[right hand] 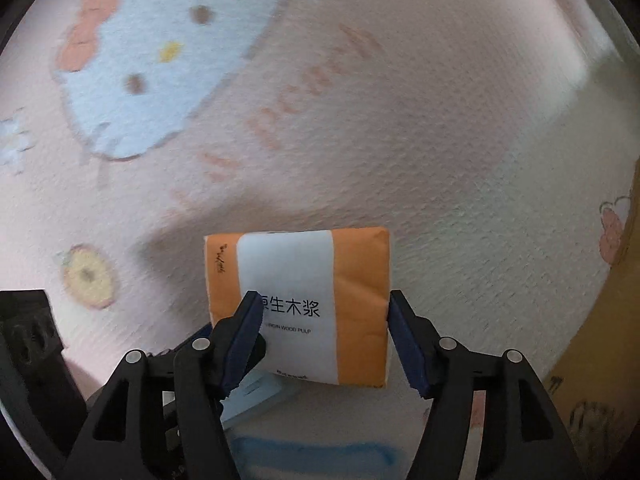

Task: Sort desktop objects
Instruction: 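Close the left gripper on the orange-white tissue pack, then lift and carry the tissue pack with the left gripper over the box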

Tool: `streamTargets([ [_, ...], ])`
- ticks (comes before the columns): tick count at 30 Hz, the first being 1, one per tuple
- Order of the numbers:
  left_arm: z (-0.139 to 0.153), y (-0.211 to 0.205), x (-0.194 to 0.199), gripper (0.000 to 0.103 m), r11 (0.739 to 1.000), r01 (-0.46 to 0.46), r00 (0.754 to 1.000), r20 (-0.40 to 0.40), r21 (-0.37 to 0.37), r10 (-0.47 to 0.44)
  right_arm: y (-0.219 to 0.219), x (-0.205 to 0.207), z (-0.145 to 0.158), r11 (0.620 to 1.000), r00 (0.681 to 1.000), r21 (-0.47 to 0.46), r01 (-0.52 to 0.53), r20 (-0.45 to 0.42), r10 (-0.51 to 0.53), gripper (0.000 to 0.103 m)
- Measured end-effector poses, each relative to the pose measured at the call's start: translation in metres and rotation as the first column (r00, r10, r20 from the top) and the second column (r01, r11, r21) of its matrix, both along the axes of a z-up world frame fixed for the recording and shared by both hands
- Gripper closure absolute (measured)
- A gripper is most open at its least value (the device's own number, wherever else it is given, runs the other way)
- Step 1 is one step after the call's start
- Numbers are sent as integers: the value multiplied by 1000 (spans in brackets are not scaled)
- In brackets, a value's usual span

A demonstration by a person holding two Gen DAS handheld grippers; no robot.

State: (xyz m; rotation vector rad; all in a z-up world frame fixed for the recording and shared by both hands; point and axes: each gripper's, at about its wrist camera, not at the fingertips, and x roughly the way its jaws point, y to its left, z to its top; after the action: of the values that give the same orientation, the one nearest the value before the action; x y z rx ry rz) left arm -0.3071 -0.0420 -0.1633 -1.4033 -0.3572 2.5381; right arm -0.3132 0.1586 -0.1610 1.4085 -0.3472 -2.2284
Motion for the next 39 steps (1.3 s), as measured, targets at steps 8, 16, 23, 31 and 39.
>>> streamTargets([
  [8, 30, -20, 78, 58, 998, -47, 998, -28, 47, 48, 14, 56, 29, 997, 997, -18, -81, -9, 81, 41],
  [16, 35, 2, 156, 58, 1000, 6, 1000, 2, 3, -6, 38, 117, 28, 996, 996, -44, -75, 51, 77, 41],
  [23, 26, -4, 200, 58, 999, -51, 998, 43, -14, 51, 37, 178, 26, 988, 986, -55, -144, 74, 148, 41],
  [31, -2, -32, 242, 58, 989, -145, 985, 96, 13, 143, 9, 210, 8, 954, 950, -23, -298, 89, 298, 41],
  [39, 0, -42, 240, 58, 983, -162, 982, 118, 90, 151, 20, 209, 2, 956, 948, -65, -285, 130, 292, 41],
])
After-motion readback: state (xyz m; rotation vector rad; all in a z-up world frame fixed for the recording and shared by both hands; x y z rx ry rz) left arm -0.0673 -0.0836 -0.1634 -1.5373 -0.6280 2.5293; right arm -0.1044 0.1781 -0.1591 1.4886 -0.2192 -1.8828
